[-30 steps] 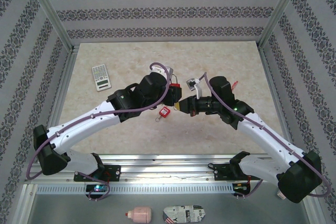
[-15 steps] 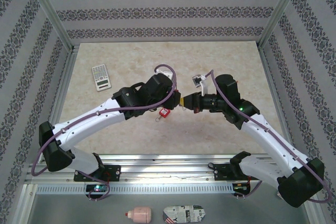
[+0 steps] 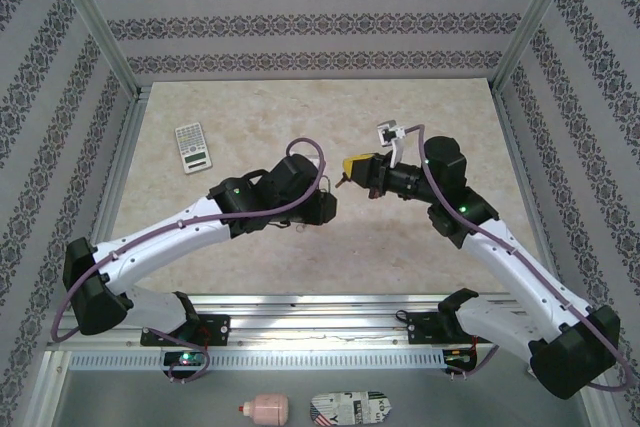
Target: Unlock with the key
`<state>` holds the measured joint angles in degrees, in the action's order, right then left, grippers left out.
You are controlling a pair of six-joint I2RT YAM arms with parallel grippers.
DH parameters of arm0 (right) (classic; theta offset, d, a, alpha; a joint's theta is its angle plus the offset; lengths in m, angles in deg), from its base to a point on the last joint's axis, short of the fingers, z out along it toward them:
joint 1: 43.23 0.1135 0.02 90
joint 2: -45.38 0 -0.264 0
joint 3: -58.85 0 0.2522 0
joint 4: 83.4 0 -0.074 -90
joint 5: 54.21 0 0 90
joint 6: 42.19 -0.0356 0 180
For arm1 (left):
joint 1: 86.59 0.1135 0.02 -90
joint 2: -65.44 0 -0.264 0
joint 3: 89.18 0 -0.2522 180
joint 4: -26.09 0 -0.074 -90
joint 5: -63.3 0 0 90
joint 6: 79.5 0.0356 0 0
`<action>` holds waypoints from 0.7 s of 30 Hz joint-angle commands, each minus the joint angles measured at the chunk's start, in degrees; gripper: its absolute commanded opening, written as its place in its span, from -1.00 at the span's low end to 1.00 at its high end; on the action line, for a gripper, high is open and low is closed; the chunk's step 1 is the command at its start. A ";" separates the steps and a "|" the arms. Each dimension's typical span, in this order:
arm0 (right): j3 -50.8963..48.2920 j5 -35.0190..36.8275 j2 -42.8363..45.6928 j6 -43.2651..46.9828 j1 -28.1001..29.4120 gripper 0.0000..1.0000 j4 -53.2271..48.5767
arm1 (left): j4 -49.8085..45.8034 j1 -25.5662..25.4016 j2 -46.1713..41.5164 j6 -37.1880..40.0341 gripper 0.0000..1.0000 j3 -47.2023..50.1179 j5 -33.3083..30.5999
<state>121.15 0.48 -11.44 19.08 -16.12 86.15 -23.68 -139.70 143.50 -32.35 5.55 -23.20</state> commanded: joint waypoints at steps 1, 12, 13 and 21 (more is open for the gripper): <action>-1.51 1.80 1.55 -0.90 0.17 -1.00 6.61 | 2.09 1.21 -2.00 -3.86 -1.00 -0.06 1.29; -4.06 5.46 4.56 -1.17 0.48 -1.00 5.30 | 7.40 9.77 -12.53 -8.91 -1.00 7.52 1.05; -4.13 5.87 4.69 -1.15 0.51 -1.00 5.08 | 9.01 9.79 -13.41 -9.64 -1.00 8.69 0.67; -7.25 17.19 9.43 -1.20 5.50 -1.00 9.70 | 42.76 13.40 -17.77 -31.93 -1.00 23.57 3.37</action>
<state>114.48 11.63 -4.20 17.73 -12.90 90.80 -0.80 -127.63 125.51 -52.65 27.41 -21.60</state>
